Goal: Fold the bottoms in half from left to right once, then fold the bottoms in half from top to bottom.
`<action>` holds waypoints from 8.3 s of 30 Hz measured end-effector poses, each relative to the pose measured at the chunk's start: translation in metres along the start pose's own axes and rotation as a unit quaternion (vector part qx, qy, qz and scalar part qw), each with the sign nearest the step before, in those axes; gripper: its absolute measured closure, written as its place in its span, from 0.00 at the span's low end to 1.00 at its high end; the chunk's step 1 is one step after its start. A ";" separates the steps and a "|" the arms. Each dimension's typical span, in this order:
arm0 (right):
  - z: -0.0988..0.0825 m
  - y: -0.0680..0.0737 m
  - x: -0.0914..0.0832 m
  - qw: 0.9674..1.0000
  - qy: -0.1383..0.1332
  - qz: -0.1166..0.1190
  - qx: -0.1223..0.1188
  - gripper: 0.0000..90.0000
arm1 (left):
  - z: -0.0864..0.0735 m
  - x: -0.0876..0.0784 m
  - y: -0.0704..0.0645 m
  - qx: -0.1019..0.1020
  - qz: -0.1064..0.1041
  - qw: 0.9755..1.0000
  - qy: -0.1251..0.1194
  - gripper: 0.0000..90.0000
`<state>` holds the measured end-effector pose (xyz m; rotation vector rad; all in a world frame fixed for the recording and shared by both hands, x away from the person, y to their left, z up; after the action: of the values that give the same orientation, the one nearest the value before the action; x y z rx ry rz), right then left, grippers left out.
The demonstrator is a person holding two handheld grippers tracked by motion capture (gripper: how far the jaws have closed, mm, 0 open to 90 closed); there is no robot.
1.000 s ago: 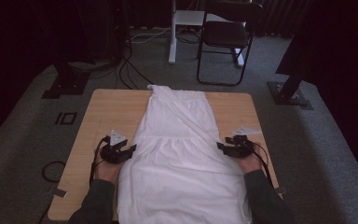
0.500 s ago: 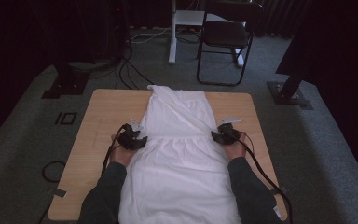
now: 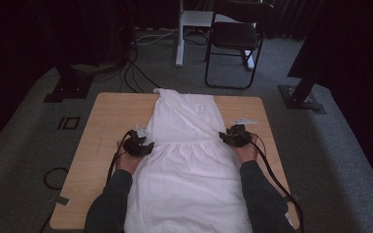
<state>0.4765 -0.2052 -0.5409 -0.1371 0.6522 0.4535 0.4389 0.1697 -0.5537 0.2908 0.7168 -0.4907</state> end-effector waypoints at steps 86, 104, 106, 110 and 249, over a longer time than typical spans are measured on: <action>-0.026 -0.011 0.015 0.997 0.032 -0.041 0.049 0.88 | 0.028 -0.015 -0.053 0.046 -0.049 0.997 -0.035 0.53; -0.054 0.015 -0.019 0.999 0.044 -0.009 0.008 0.87 | -0.019 -0.007 -0.057 0.004 -0.066 0.998 -0.004 0.77; -0.064 0.020 -0.030 0.999 0.043 0.003 0.014 0.87 | -0.031 -0.020 -0.065 0.012 -0.068 0.998 -0.002 0.77; -0.083 0.032 -0.053 0.998 0.048 0.027 0.020 0.89 | -0.055 -0.042 -0.079 0.013 -0.076 0.997 -0.011 0.77; 0.010 0.052 0.043 0.996 0.088 0.018 0.018 0.12 | 0.023 0.044 -0.050 -0.017 -0.074 0.997 -0.022 0.41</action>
<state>0.4888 -0.1402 -0.5589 -0.1326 0.8354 0.4671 0.4541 0.1028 -0.5716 0.1950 0.7068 -0.6229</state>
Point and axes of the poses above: each handheld gripper's, and its own axes: x roughly forward along the jaws, z roughly out of its top, y roughly to its left, the point moved 2 cm from there along x, roughly forward along the jaws, and after that the axes turned 3 degrees about -z, right-handed, at the moved point
